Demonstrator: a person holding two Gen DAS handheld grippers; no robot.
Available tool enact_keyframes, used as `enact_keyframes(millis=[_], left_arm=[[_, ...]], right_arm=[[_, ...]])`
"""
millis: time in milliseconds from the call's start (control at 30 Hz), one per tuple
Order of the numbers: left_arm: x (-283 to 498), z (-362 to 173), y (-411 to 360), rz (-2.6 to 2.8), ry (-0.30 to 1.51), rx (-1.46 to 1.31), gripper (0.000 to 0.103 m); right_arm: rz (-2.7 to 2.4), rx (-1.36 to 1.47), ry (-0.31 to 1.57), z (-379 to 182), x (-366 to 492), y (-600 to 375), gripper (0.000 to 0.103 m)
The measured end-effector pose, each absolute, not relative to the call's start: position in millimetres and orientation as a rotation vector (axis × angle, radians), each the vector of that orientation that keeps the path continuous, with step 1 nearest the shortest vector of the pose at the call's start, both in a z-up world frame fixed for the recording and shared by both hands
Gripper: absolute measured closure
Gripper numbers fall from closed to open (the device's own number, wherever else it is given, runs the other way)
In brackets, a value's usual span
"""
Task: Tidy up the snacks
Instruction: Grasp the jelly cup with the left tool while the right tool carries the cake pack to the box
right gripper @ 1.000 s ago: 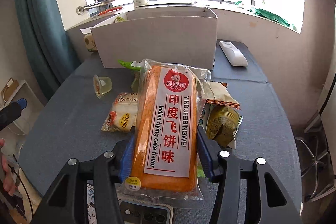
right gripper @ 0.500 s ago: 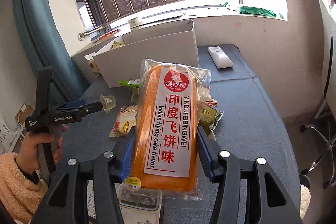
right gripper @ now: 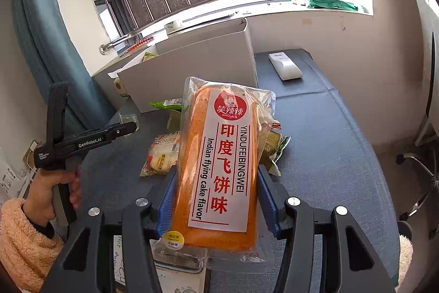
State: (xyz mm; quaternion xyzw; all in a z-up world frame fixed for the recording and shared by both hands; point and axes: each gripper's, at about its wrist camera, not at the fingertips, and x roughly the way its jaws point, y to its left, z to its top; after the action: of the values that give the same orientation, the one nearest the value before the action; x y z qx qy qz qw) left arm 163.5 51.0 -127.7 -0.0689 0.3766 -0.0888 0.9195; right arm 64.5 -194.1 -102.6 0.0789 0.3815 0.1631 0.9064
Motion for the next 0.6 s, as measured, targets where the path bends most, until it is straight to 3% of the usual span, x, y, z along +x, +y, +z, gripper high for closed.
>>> enact_keyframes(millis=[300,600], left_arm=[[153,-56,48,-0.232,0.612,-0.167,0.054],[226,7,47,-0.237,0.531,-0.189,0.054]], right_arm=[[0.425,0.208,0.727,-73,95,-187,0.045],[0.49,0.238,0.722,-18,215,-165,0.045]])
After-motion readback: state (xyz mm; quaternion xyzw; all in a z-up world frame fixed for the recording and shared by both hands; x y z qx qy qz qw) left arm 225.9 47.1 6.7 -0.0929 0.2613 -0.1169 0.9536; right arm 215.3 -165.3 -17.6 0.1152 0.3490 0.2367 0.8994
